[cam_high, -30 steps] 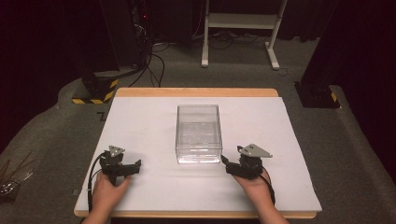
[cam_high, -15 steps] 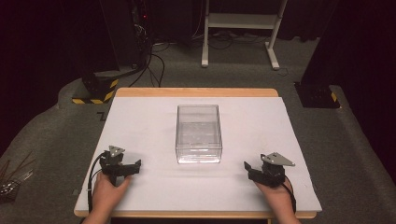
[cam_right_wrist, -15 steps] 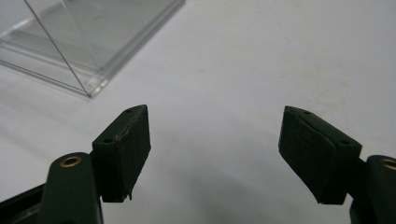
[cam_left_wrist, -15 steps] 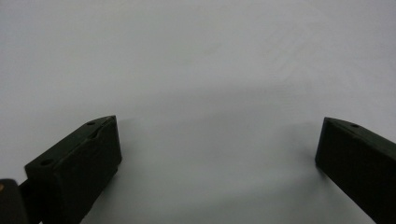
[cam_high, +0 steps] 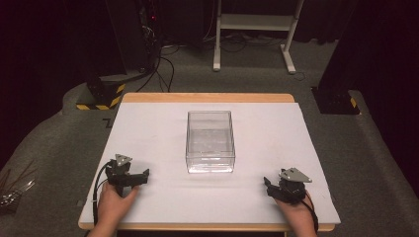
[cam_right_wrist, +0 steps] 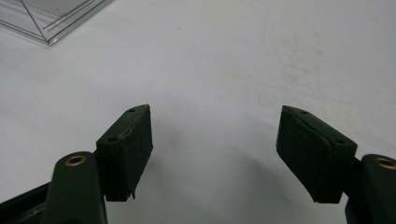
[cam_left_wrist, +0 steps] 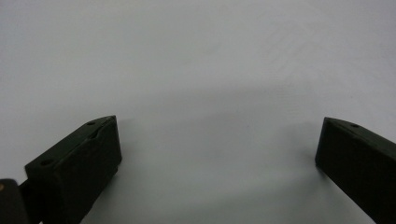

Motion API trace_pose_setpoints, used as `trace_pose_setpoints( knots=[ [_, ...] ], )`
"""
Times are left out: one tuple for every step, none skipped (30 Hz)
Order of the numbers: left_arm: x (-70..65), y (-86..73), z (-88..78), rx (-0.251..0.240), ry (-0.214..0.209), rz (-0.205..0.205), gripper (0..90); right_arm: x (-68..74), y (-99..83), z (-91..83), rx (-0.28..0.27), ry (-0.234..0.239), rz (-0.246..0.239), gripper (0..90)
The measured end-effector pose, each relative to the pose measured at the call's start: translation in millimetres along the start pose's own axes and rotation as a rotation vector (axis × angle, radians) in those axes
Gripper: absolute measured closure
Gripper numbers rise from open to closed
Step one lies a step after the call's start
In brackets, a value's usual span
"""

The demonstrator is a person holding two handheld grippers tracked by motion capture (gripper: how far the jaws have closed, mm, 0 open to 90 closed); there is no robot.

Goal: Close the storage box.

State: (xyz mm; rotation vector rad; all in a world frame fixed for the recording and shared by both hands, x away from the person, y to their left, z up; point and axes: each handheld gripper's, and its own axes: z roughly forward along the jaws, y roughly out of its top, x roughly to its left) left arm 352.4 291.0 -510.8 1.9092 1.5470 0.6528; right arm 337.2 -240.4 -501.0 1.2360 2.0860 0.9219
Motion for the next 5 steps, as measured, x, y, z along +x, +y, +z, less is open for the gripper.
trace_pose_setpoints(
  knots=[
    [0.0,0.1,-0.1,0.001,0.000,0.001,0.6,0.0,0.2,0.5,0.007,0.000,-0.006,27.3],
    [-0.1,0.0,-0.2,0.001,0.001,0.002,0.6,-0.2,0.4,0.8,0.011,0.000,-0.003,27.4],
    [-0.1,0.0,-0.2,0.001,0.001,0.003,0.6,-0.8,0.4,0.8,0.014,0.003,0.003,27.6],
    [-0.2,0.0,-0.2,0.000,0.002,0.004,0.7,-1.3,0.3,0.9,0.012,0.004,0.008,27.7],
    [-0.2,0.0,-0.2,0.000,0.002,0.003,0.7,-1.7,0.3,0.9,0.011,0.006,0.011,27.8]
  ],
)
